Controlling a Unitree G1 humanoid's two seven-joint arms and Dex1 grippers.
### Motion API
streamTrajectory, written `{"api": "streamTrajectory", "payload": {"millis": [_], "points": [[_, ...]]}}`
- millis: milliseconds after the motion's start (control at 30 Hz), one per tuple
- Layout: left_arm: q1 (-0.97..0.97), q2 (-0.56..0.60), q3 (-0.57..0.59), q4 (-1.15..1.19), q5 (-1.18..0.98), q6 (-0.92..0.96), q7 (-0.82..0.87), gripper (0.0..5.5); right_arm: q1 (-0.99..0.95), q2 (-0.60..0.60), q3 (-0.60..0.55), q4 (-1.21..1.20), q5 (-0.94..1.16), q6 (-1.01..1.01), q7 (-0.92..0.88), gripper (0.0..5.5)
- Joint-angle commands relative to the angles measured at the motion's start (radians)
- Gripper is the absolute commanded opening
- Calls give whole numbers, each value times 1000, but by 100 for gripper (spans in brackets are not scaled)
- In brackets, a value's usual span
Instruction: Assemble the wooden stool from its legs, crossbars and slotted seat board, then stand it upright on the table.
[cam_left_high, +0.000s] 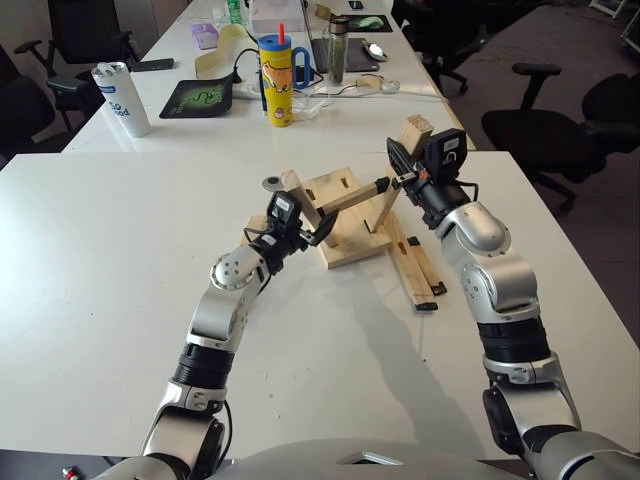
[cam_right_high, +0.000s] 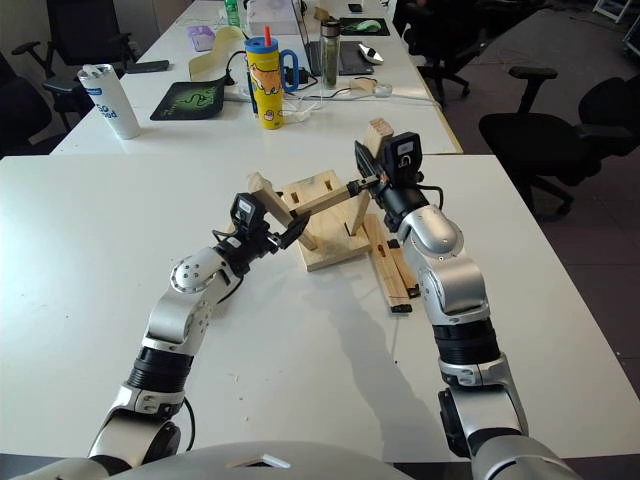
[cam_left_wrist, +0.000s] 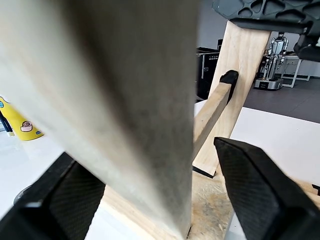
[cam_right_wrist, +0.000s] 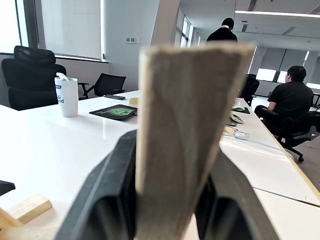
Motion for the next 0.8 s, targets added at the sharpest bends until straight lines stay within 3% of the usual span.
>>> {"api": "streamTrajectory", "payload": {"millis": [33,167,300,600,633,800], "points": [[-73,-23,-10,-73,-15,18,10,360,153,5,26,141,-11,294,-13,111],[-97,-30,3,-86,-25,25,23,360,168,52,3,134,42,327,-48,111],[-113,-33,1,-87,-26,27,28,360,165,143,-98,151,171,390,-101,109],[-122,-18,16,-107,-11,-2,43,360,140,139,-93,131,87,260,-101,104],[-122,-18,18,-107,-12,-3,46,360,137,139,-97,129,77,245,-103,140],[-116,-18,21,-112,-13,-3,56,360,127,141,-98,138,40,223,-92,215]]}}
